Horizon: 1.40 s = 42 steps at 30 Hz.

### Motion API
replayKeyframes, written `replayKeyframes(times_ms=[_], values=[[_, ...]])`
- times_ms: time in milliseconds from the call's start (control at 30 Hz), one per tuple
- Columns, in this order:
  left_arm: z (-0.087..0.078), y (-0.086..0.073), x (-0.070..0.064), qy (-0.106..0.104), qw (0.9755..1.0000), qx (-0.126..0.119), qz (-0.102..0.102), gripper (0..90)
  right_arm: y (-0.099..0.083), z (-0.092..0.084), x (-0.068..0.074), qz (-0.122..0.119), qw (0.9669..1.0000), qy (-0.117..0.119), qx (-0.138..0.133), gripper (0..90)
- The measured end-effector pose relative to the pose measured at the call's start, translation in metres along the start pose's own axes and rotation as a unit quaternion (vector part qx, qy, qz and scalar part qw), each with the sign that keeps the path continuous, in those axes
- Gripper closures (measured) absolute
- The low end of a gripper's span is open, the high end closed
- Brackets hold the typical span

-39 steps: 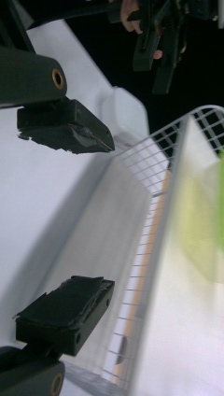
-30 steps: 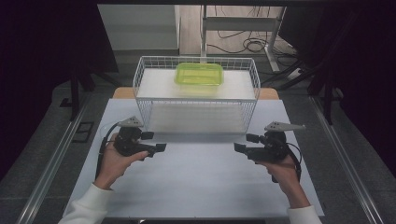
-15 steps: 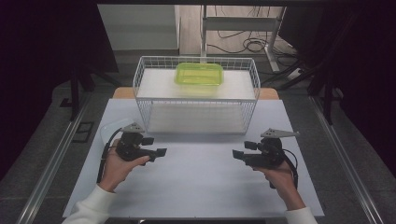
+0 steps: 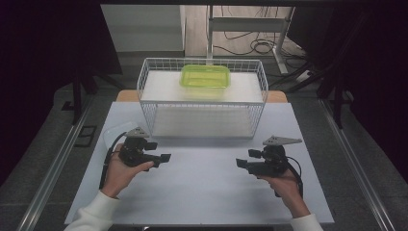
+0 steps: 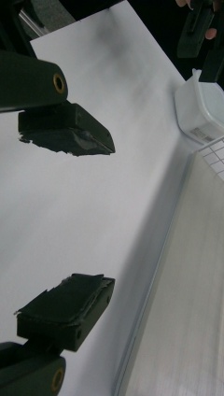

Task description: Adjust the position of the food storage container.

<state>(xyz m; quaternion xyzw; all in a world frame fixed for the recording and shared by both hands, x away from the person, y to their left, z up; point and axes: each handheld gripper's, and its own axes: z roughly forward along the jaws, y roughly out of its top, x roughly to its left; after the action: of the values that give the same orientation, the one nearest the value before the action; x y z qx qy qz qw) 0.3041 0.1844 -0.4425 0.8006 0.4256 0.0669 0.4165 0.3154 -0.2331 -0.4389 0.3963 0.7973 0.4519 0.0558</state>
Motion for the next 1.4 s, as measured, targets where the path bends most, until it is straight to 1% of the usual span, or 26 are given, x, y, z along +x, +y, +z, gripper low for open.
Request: replayKeyframes(times_ms=[67, 133, 200, 233, 300, 400, 433, 467, 500, 633, 667, 700, 767, 833, 867, 900, 967, 1000, 1033, 1100, 1133, 1200, 1267, 1333, 1367, 1400], values=[[-0.003, 0.002, 0.006, -0.003, 0.9999, -0.003, -0.009, 24.8, 0.000, 0.001, 0.000, 0.008, 1.0000, 0.005, -0.003, 29.8], [-0.004, 0.003, 0.009, 0.003, 1.0000, -0.001, -0.008, 25.0, 0.000, 0.003, 0.002, 0.005, 1.0000, 0.006, 0.002, 29.8], [-0.012, 0.006, 0.019, 0.021, 0.9997, 0.005, -0.008, 26.1, -0.001, 0.005, 0.004, 0.000, 1.0000, 0.005, 0.005, 29.8], [-0.012, 0.006, 0.019, 0.021, 0.9997, 0.005, -0.008, 26.7, -0.001, 0.005, 0.004, 0.000, 1.0000, 0.005, 0.005, 29.8], [-0.023, 0.009, 0.030, 0.028, 0.9995, 0.011, -0.008, 27.7, -0.001, 0.005, 0.004, 0.000, 1.0000, 0.004, 0.006, 29.8], [-0.030, 0.010, 0.037, 0.040, 0.9991, 0.015, -0.007, 28.4, -0.001, 0.004, 0.003, 0.001, 1.0000, 0.002, 0.005, 29.8], [-0.036, 0.010, 0.043, 0.054, 0.9984, 0.020, -0.003, 28.8, -0.001, 0.003, 0.002, 0.001, 1.0000, -0.001, 0.005, 29.8], [-0.036, 0.010, 0.043, 0.054, 0.9984, 0.020, -0.003, 29.5, -0.001, 0.003, 0.002, 0.002, 1.0000, -0.003, 0.005, 29.8], [-0.042, 0.009, 0.050, 0.066, 0.9976, 0.024, -0.004, 30.4, -0.001, 0.003, 0.002, 0.003, 1.0000, -0.002, 0.005, 29.8], [-0.048, 0.011, 0.068, 0.089, 0.9951, 0.042, 0.004, 34.4, -0.001, 0.006, 0.003, 0.001, 1.0000, -0.002, 0.010, 29.8], [-0.048, 0.011, 0.068, 0.089, 0.9951, 0.042, 0.004, 36.1, -0.001, 0.006, 0.003, 0.001, 1.0000, -0.002, 0.010, 29.8], [-0.050, 0.012, 0.079, 0.093, 0.9944, 0.049, -0.002, 37.6, -0.002, 0.007, 0.003, -0.002, 0.9999, -0.005, 0.014, 29.8], [-0.051, 0.013, 0.084, 0.098, 0.9938, 0.053, -0.008, 42.7, -0.002, 0.008, 0.003, -0.001, 0.9999, -0.004, 0.015, 29.8], [-0.052, 0.014, 0.096, 0.105, 0.9925, 0.060, -0.018, 48.4, -0.002, 0.008, 0.002, 0.001, 0.9999, -0.003, 0.015, 29.8], [-0.052, 0.016, 0.107, 0.113, 0.9911, 0.065, -0.028, 51.2, -0.002, 0.008, 0.002, 0.003, 0.9999, -0.003, 0.015, 29.8], [-0.052, 0.017, 0.113, 0.116, 0.9904, 0.066, -0.033, 54.0, -0.002, 0.009, 0.002, 0.004, 0.9999, -0.003, 0.015, 29.8], [-0.051, 0.018, 0.125, 0.118, 0.9897, 0.067, -0.045, 60.5, -0.002, 0.009, 0.001, 0.005, 0.9998, -0.002, 0.017, 29.8], [-0.051, 0.018, 0.125, 0.118, 0.9897, 0.067, -0.045, 63.2, -0.002, 0.009, 0.001, 0.005, 0.9998, -0.002, 0.017, 29.8], [-0.049, 0.021, 0.134, 0.122, 0.9882, 0.081, -0.045, 66.5, -0.003, 0.010, 0.001, 0.005, 0.9998, 0.000, 0.017, 29.8], [-0.048, 0.023, 0.139, 0.120, 0.9881, 0.085, -0.046, 72.1, -0.003, 0.011, 0.000, 0.006, 0.9998, 0.000, 0.018, 29.8], [-0.047, 0.025, 0.144, 0.110, 0.9891, 0.084, -0.050, 74.6, -0.004, 0.011, 0.000, 0.007, 0.9998, 0.000, 0.019, 29.8], [-0.045, 0.031, 0.154, 0.109, 0.9883, 0.098, -0.041, 78.2, -0.004, 0.011, 0.000, 0.007, 0.9998, -0.001, 0.021, 29.8], [-0.045, 0.033, 0.157, 0.104, 0.9886, 0.101, -0.041, 80.9, -0.004, 0.011, -0.001, 0.008, 0.9997, -0.002, 0.022, 29.8], [-0.044, 0.038, 0.163, 0.107, 0.9874, 0.112, -0.035, 82.2, -0.004, 0.011, -0.001, 0.008, 0.9997, -0.003, 0.023, 29.8], [-0.045, 0.040, 0.169, 0.099, 0.9880, 0.112, -0.038, 84.1, -0.005, 0.012, -0.002, 0.009, 0.9997, -0.002, 0.022, 29.8], [-0.045, 0.040, 0.169, 0.099, 0.9880, 0.112, -0.038, 84.8, -0.005, 0.012, -0.002, 0.009, 0.9997, -0.002, 0.022, 29.8]])
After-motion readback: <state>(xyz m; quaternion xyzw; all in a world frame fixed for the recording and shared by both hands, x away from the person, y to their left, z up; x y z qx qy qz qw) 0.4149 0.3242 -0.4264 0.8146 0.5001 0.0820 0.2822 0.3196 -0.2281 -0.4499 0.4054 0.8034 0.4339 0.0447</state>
